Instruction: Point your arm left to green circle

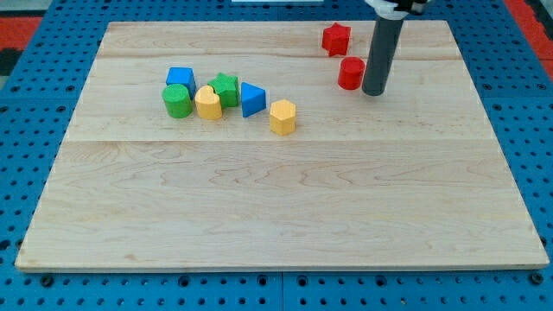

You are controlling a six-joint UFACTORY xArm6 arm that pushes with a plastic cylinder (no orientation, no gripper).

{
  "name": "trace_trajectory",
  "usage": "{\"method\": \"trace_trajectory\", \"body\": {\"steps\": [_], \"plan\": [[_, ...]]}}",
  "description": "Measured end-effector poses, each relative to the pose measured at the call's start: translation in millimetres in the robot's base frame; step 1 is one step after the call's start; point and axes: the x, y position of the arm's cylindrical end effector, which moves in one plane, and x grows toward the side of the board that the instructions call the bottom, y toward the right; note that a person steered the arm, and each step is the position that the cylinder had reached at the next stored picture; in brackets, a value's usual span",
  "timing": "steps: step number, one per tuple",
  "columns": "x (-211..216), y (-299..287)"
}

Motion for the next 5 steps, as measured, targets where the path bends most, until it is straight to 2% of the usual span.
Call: {"method": "trace_trajectory", "body": {"steps": [2,3,4,5], "plan": [[-8.5,-29.9],[0.3,-16.4],[82.0,0.1],[169.8,-18.1]]}}
